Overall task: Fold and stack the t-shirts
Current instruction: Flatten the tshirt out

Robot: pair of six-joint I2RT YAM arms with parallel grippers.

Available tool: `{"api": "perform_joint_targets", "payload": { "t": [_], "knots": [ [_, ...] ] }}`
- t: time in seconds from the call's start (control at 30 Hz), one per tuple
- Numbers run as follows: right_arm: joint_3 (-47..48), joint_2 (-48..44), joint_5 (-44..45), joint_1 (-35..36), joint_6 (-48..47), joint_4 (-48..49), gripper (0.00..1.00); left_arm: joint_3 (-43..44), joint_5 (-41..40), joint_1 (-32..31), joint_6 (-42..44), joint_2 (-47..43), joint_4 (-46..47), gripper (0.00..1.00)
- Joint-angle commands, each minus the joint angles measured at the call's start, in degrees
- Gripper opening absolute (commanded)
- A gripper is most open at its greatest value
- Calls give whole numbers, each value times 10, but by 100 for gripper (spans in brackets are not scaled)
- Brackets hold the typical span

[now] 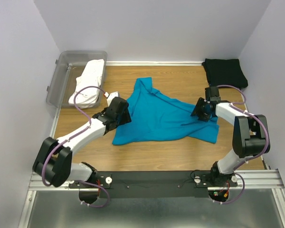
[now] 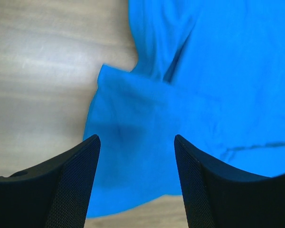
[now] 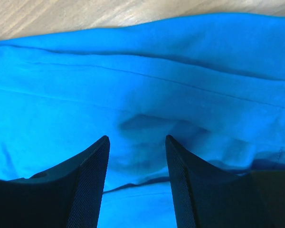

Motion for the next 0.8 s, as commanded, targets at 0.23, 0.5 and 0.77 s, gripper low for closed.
{"api": "perform_joint_targets", "payload": {
  "t": [0.23, 0.5, 0.77],
  "knots": [
    [-1, 12, -9, 6, -21, 3, 58, 54, 12, 78, -73, 110, 51, 66],
    [-16, 0, -31, 6, -17, 17, 59, 106, 22, 86, -155, 186, -6, 54],
    [-27, -3, -42, 6, -19, 32, 59, 107, 3, 87, -194, 206, -33, 51]
  ]
}}
